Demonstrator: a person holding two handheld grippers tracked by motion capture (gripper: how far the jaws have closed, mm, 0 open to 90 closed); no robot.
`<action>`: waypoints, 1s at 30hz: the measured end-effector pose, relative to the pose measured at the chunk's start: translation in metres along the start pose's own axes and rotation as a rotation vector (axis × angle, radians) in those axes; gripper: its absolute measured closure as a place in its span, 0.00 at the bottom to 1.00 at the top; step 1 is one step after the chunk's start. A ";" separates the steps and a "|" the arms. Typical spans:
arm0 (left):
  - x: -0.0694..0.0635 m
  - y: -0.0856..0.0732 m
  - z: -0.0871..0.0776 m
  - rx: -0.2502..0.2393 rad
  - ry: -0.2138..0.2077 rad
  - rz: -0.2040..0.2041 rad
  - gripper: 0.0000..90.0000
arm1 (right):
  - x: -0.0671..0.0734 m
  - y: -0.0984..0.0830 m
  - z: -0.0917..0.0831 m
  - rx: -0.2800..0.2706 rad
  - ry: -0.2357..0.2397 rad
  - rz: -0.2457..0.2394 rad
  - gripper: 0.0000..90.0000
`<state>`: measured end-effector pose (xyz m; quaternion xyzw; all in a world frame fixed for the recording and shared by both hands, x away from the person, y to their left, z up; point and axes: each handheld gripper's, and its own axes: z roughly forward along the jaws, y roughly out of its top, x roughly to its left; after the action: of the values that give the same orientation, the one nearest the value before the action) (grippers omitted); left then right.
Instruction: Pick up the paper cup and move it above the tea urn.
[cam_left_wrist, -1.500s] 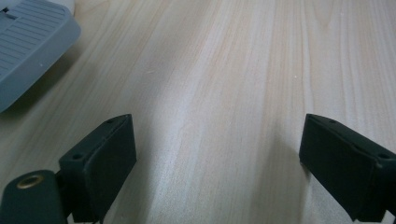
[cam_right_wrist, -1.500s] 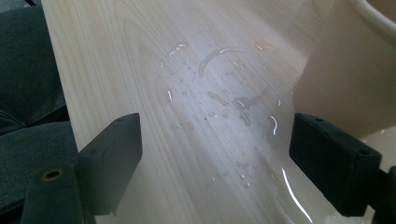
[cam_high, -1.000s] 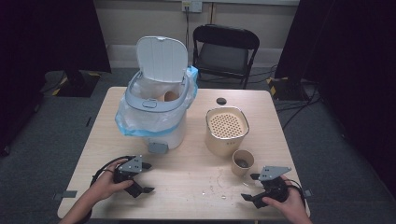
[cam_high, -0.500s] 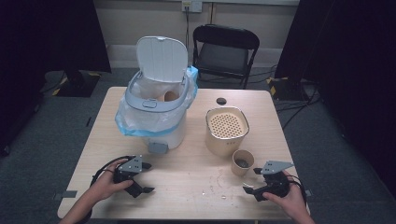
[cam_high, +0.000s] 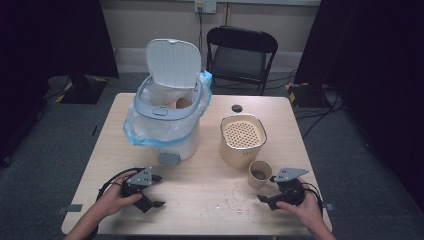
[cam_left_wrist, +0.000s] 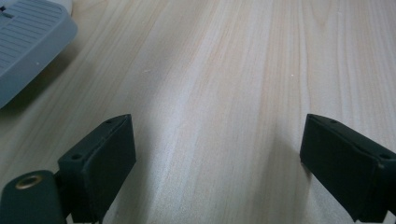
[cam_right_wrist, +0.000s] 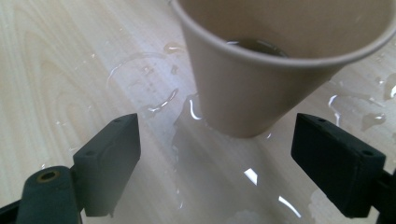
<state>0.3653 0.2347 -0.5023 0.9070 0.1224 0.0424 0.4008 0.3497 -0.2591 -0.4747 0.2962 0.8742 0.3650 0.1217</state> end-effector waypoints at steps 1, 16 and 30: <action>0.000 0.000 0.000 0.000 0.001 0.001 0.11 | 0.000 0.001 0.001 0.000 -0.003 0.005 0.17; -0.002 0.000 0.000 0.006 0.008 0.003 0.10 | -0.015 0.004 0.016 -0.009 -0.012 0.010 0.19; -0.003 0.000 0.000 0.004 0.014 -0.005 0.10 | -0.021 0.010 0.024 -0.081 0.019 0.026 0.20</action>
<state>0.3629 0.2339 -0.5021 0.9072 0.1275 0.0473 0.3981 0.3812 -0.2528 -0.4842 0.2991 0.8558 0.4045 0.1204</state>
